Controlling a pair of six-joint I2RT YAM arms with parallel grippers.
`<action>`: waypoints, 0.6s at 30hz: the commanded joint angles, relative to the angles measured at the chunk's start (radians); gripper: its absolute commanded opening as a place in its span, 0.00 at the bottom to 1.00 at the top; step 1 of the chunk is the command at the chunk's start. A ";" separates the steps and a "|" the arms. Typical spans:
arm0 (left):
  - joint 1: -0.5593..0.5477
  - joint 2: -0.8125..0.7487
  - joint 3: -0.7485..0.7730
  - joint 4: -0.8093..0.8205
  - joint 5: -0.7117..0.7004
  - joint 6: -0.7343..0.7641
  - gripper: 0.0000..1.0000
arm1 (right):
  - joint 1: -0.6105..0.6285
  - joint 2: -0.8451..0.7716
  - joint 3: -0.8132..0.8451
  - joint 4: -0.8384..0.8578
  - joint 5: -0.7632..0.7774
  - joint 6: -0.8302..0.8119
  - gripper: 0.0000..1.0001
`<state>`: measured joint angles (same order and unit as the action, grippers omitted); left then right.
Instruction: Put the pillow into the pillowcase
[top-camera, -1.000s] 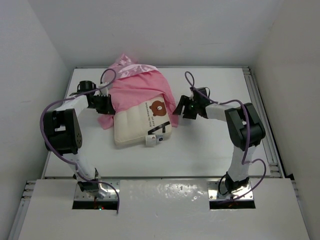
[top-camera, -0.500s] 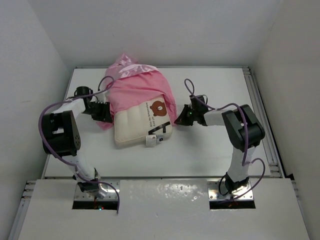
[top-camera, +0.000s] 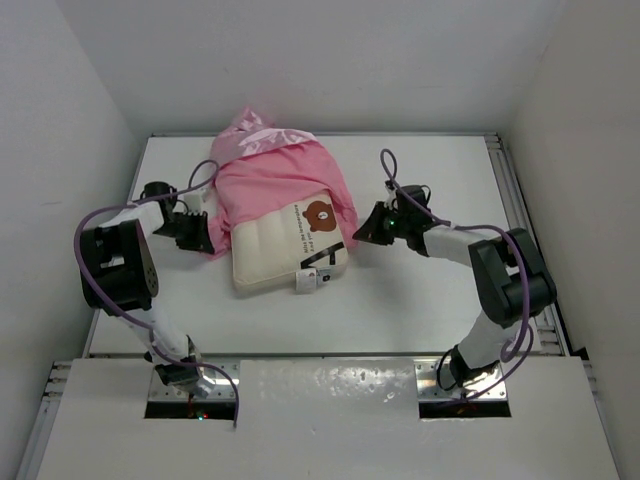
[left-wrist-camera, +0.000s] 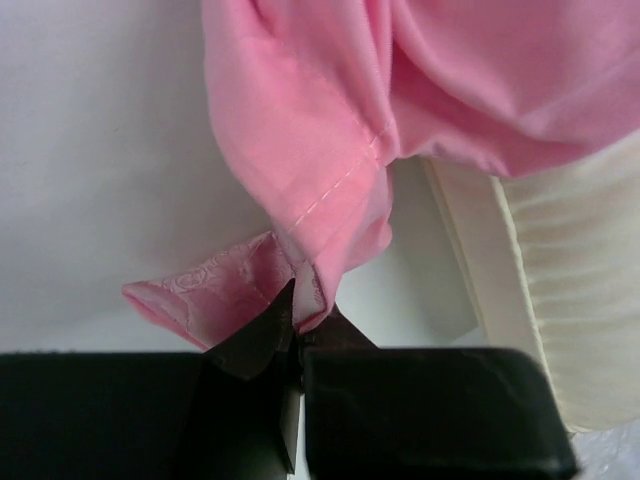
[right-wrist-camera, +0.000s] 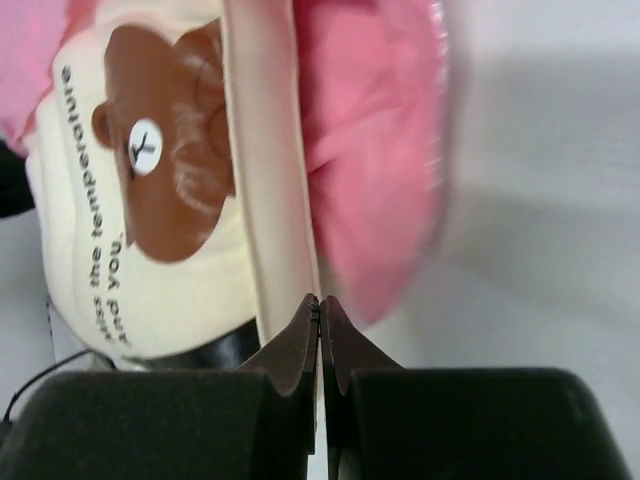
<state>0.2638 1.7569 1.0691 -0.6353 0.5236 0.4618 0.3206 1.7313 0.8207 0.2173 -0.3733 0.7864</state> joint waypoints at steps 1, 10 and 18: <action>0.002 0.006 0.015 0.011 0.058 0.003 0.00 | -0.012 -0.042 -0.037 0.021 -0.075 -0.062 0.00; 0.014 -0.031 0.222 -0.167 0.238 0.107 0.00 | -0.018 -0.116 -0.022 0.036 -0.090 -0.124 0.00; -0.008 -0.030 0.233 -0.161 0.171 0.112 0.00 | -0.052 0.055 0.179 -0.176 0.137 -0.183 0.56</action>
<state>0.2623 1.7443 1.3193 -0.7879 0.6838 0.5495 0.2760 1.7081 0.8959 0.1215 -0.3637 0.6563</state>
